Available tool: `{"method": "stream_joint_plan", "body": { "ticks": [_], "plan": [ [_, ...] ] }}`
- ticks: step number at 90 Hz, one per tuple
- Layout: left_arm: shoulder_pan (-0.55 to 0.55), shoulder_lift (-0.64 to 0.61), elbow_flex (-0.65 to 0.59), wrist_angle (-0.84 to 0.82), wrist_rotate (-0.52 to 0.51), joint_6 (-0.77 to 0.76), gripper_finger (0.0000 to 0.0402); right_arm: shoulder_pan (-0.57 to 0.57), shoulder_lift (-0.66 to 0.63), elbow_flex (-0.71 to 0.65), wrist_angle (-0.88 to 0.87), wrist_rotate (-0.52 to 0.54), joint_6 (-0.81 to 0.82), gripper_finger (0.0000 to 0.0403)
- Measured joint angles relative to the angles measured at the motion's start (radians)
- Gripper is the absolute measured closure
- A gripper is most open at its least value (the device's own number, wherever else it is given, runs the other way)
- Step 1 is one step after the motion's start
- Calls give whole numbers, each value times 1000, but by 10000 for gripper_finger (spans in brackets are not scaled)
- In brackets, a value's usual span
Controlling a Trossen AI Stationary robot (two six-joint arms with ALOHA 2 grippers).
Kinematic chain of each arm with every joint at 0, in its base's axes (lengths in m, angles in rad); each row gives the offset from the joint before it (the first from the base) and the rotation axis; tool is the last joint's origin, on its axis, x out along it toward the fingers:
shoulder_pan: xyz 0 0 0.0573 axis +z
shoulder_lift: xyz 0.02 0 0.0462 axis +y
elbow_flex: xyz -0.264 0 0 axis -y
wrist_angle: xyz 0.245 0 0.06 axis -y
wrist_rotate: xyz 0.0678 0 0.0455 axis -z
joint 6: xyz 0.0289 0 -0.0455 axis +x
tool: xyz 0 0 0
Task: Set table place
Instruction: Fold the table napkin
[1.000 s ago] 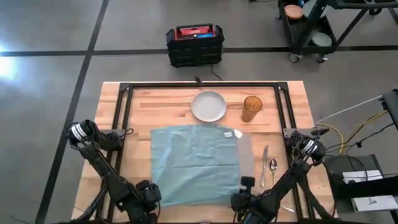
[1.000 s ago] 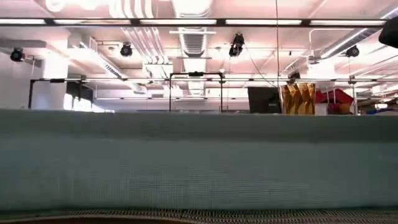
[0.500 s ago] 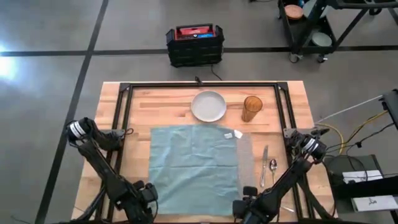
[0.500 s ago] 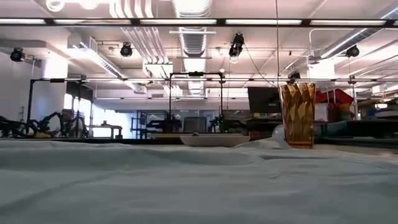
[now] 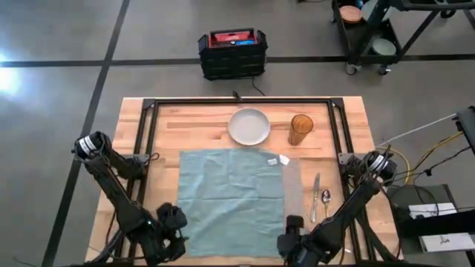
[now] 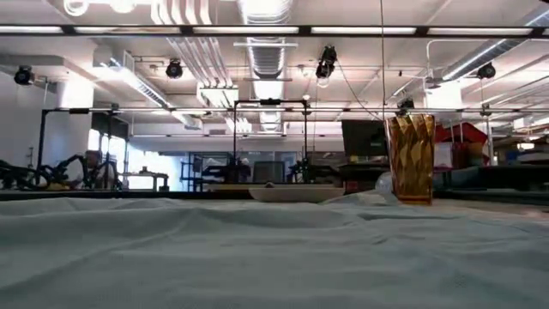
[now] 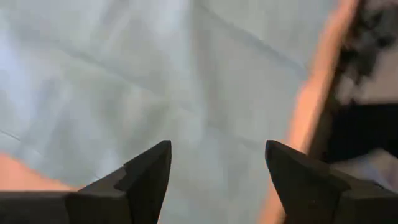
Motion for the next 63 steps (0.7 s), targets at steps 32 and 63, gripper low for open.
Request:
{"method": "stream_joint_plan", "body": {
  "ticks": [32, 63],
  "plan": [
    [158, 2, -20, -175, 118, 242, 188, -222, -11, -2, -187, -2, -237, 179],
    [266, -54, -157, -128, 177, 440, 165, -382, -64, -75, -200, -116, -387, 189]
  ]
}}
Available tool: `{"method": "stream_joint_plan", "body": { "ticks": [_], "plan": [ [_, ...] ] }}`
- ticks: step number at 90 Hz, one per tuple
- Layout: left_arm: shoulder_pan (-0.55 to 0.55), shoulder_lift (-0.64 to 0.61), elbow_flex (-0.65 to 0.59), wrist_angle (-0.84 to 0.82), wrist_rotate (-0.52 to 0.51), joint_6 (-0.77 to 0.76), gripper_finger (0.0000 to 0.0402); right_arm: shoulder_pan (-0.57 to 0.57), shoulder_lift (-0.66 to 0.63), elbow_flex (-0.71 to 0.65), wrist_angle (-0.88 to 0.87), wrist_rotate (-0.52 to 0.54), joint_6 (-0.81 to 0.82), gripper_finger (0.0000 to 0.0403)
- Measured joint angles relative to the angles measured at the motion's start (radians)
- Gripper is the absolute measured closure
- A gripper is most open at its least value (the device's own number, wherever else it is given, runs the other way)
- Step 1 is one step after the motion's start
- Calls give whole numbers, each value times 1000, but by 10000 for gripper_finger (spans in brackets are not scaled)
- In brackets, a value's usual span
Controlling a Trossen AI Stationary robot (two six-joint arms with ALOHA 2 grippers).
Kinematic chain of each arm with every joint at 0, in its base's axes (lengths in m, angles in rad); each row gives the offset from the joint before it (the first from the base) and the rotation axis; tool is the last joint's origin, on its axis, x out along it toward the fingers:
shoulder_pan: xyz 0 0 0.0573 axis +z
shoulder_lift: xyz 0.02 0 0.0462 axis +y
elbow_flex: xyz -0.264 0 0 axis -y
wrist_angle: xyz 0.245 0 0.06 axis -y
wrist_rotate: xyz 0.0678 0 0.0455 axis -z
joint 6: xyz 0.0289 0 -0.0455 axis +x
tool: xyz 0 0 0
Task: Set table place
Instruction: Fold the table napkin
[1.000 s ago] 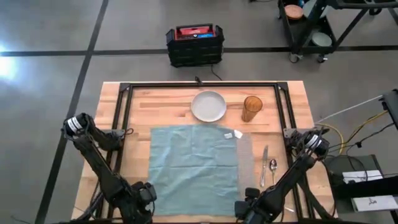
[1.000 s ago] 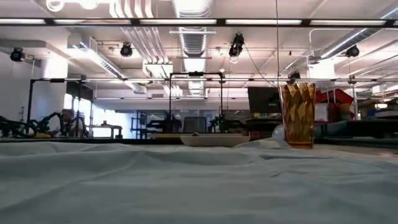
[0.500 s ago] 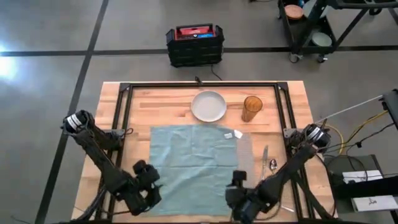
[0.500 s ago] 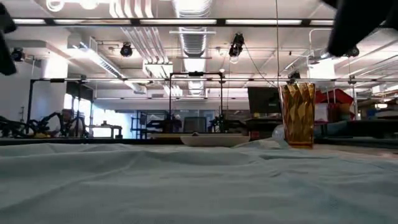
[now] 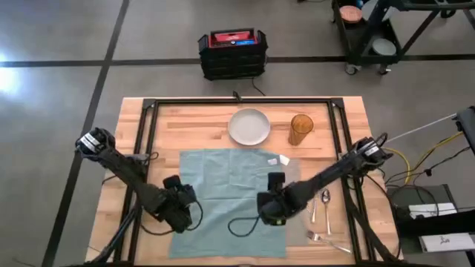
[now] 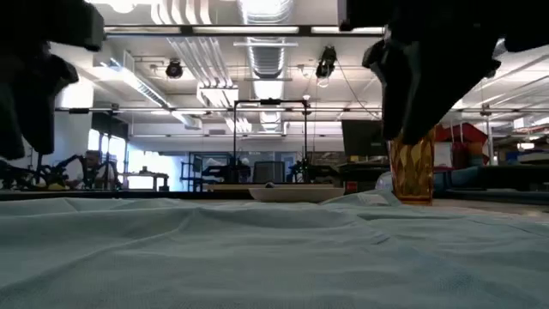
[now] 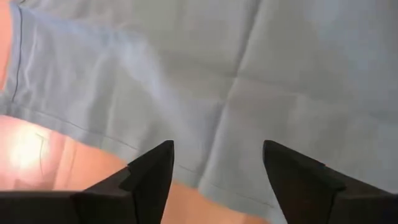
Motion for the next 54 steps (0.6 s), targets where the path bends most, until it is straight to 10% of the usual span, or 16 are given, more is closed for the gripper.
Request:
{"method": "stream_joint_plan", "body": {
  "ticks": [54],
  "plan": [
    [77, -139, -242, 287, 93, 83, 194, -8, -307, -553, 607, -36, 90, 168]
  ]
}}
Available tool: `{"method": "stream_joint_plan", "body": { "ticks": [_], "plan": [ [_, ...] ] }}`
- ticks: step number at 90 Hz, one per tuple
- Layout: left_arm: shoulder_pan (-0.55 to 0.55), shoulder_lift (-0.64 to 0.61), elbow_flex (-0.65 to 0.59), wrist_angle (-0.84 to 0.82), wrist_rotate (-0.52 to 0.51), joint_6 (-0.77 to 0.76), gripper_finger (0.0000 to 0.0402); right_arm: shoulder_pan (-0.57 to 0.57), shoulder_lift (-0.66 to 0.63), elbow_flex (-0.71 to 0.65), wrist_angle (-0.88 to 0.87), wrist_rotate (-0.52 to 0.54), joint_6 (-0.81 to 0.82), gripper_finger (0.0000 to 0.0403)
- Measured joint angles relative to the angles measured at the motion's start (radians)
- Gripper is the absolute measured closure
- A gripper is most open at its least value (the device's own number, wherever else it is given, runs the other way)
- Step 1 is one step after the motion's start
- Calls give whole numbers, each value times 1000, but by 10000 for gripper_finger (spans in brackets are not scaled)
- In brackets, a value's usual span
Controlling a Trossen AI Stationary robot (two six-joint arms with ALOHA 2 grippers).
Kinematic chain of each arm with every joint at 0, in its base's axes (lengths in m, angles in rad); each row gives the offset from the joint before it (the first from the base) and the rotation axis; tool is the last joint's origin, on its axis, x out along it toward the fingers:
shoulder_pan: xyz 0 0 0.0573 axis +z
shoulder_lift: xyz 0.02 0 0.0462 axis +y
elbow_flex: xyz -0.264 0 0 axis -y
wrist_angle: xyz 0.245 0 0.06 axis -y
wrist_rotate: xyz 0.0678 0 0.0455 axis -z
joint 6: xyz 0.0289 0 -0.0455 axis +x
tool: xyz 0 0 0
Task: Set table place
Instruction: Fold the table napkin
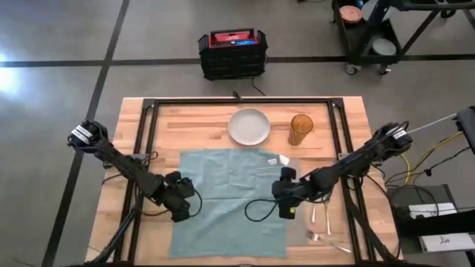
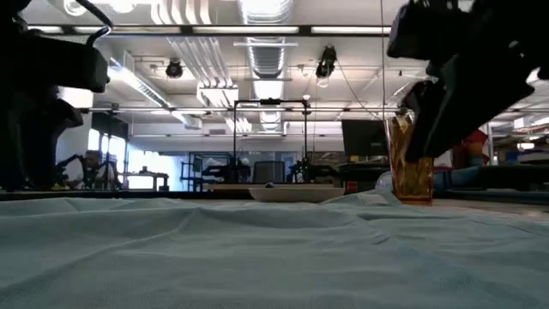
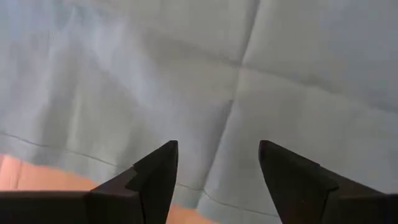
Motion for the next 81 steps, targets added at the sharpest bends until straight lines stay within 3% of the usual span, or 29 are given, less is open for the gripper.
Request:
{"method": "stream_joint_plan", "body": {
  "ticks": [14, 29, 40, 49, 65, 73, 81],
  "plan": [
    [1, 0, -5, 43, 1, 5, 203, 1, 11, -11, 23, -20, 9, 177],
    [-7, 0, 41, 116, 135, -4, 209, 23, 11, 6, 51, -280, 48, 188],
    [-17, 0, 56, 252, 164, -9, 207, 64, 11, 19, 132, -325, 58, 193],
    [-15, 0, 55, 387, 109, 15, 203, 78, 11, 27, 201, -318, -11, 194],
    [-9, 0, 54, 590, -196, 168, 201, 73, 16, 65, 246, -303, -79, 194],
    [-5, 0, 85, 592, -187, 325, 202, 73, 20, 92, 241, -303, -90, 194],
    [-14, 18, 165, 525, -167, 370, 193, 89, 21, 120, 244, -302, -90, 194]
  ]
}}
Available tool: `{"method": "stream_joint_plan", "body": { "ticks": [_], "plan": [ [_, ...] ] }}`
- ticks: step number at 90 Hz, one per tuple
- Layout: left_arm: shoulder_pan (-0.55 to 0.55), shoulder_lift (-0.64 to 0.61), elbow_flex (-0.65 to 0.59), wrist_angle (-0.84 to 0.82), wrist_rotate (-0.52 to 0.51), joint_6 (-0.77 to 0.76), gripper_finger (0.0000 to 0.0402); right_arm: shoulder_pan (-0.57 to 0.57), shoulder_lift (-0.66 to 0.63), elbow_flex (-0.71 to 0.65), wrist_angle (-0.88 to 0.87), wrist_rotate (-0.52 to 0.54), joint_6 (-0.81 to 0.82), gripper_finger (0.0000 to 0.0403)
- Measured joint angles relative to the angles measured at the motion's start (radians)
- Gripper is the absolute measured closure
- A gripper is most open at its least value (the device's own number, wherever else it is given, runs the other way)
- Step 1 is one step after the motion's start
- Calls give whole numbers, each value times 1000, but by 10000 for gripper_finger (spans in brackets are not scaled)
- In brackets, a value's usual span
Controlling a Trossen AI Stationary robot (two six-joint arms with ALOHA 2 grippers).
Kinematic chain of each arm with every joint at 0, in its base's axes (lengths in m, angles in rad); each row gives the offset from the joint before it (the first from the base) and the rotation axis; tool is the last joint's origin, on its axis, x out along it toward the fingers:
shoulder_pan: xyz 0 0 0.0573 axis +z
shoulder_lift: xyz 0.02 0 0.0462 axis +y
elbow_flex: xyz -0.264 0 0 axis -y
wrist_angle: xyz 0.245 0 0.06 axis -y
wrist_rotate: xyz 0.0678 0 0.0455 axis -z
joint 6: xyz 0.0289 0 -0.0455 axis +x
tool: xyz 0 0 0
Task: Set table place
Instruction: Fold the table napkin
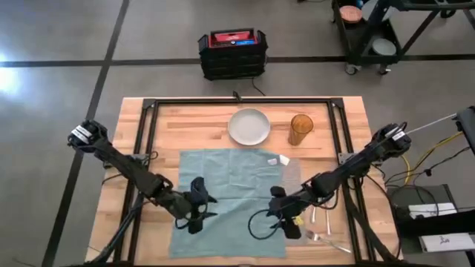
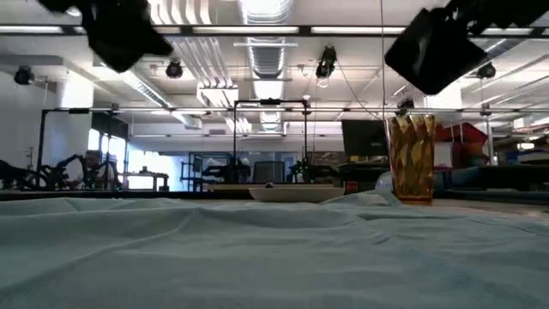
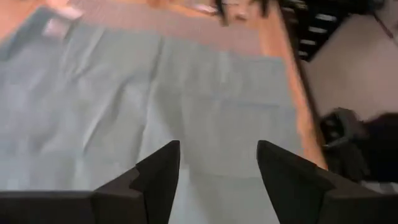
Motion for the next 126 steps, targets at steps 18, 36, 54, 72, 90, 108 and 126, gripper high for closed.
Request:
{"method": "stream_joint_plan", "body": {
  "ticks": [18, 36, 54, 72, 90, 108, 126],
  "plan": [
    [-97, 152, 288, -401, 22, -73, 159, 107, 26, 87, 3, 110, 0, 164],
    [-237, 374, 562, -803, 60, -336, 146, 192, 113, 238, -201, 158, 59, 131],
    [-371, 553, 699, -864, 108, -482, 171, 258, 248, 367, -393, 174, 144, 134],
    [-441, 668, 738, -864, 160, -579, 201, 296, 365, 429, -393, 177, 203, 161],
    [-454, 718, 725, -863, 165, -583, 229, 298, 422, 439, -386, 225, 277, 189],
    [-450, 728, 716, -861, 158, -587, 256, 317, 453, 441, -368, 248, 302, 206],
    [-451, 729, 695, -859, 153, -585, 279, 322, 507, 441, -328, 278, 321, 207]
  ]
}}
